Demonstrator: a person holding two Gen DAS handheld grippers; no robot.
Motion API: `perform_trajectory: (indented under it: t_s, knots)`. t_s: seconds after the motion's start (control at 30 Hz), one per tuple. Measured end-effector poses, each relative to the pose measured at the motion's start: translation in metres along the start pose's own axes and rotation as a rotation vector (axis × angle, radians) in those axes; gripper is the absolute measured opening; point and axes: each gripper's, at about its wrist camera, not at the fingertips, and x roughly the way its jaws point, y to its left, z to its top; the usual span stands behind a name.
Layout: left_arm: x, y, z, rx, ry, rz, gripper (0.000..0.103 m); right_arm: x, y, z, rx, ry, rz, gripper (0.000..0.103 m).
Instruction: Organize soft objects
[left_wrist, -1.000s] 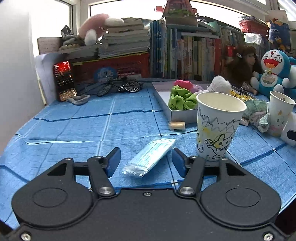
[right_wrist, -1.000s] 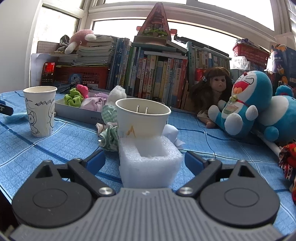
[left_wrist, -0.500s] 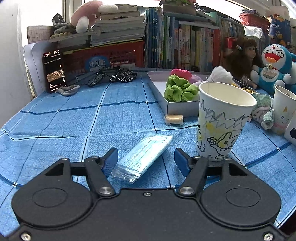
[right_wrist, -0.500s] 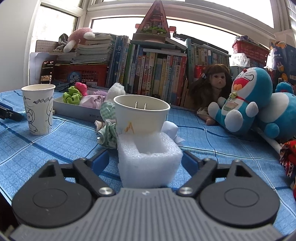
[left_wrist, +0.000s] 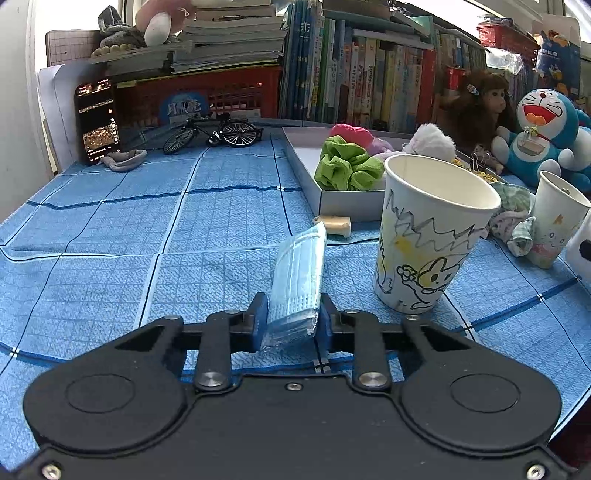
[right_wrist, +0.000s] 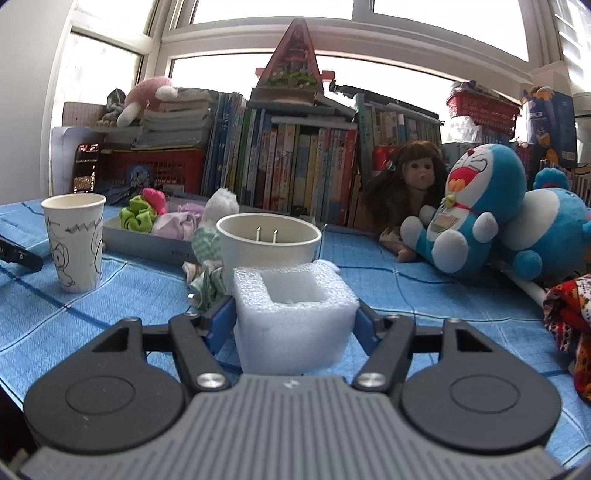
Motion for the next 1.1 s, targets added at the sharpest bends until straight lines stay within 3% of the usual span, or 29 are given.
perform_trajectory:
  t_s: [0.33,0.63,0.83,1.1]
  knots:
    - [-0.015,0.0,0.004,-0.021,-0.039,0.022,0.025,-0.01,-0.01,0.009,0.004,-0.03,-0.057,0.069]
    - [-0.037,0.009,0.029,-0.048,-0.103,0.07,0.025,-0.012,-0.023,0.028,0.016,-0.049,-0.115,0.069]
    - [-0.048,0.011,0.061,-0.061,-0.147,0.045,0.025,-0.007,-0.035,0.057,0.021,-0.071,-0.141,0.069]
    - [-0.049,-0.004,0.104,-0.072,-0.168,-0.029,0.025,0.01,-0.039,0.095,0.027,-0.066,-0.083,0.069]
